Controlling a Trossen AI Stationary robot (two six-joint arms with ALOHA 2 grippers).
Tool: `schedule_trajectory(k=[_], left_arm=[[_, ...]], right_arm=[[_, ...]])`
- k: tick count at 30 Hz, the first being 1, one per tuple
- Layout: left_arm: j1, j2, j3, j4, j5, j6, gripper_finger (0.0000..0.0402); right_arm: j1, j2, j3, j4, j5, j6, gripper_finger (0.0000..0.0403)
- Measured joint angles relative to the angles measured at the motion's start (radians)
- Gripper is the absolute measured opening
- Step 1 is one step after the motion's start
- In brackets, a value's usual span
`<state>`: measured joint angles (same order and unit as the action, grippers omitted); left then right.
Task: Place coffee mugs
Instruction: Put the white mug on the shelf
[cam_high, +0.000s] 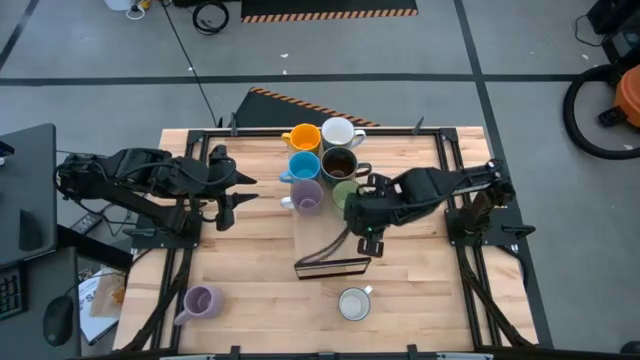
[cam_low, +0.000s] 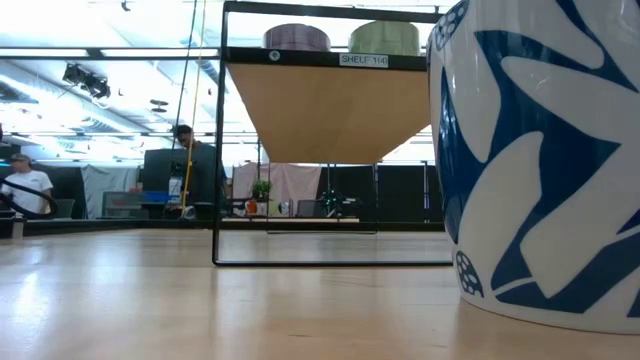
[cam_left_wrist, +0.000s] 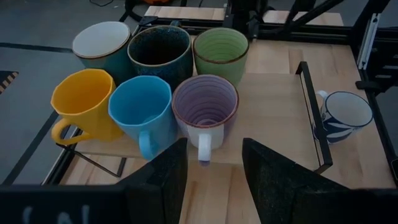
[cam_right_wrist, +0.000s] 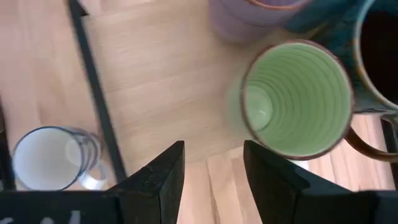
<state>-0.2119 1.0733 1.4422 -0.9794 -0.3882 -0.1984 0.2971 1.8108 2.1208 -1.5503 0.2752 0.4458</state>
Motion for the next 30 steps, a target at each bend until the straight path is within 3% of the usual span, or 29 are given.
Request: schedule_trajectory(k=[5, 14, 19, 23, 30], left_arm=[[0.0, 0.0, 0.0, 0.0, 0.0, 0.0, 0.016], [0.0, 0.0, 0.0, 0.0, 0.0, 0.002, 0.016], [0.0, 0.0, 0.0, 0.0, 0.0, 0.004, 0.016], [0.0, 0.0, 0.0, 0.001, 0.0, 0.003, 0.016], [0.0, 0.0, 0.001, 0.0, 0.04, 0.0, 0.016]], right_arm=[[0.087, 0.001, -0.002, 0.033, -0.018, -0.016, 0.017], [0.233, 0.002, -0.09, 0.248, -0.059, -0.005, 0.017], [0.254, 0.004, -0.186, 0.392, -0.169, 0.1, 0.0167], [0.27, 0.02, -0.209, 0.492, -0.185, 0.089, 0.0159], [0.3, 0.101, -0.21, 0.55, -0.305, 0.023, 0.0149]])
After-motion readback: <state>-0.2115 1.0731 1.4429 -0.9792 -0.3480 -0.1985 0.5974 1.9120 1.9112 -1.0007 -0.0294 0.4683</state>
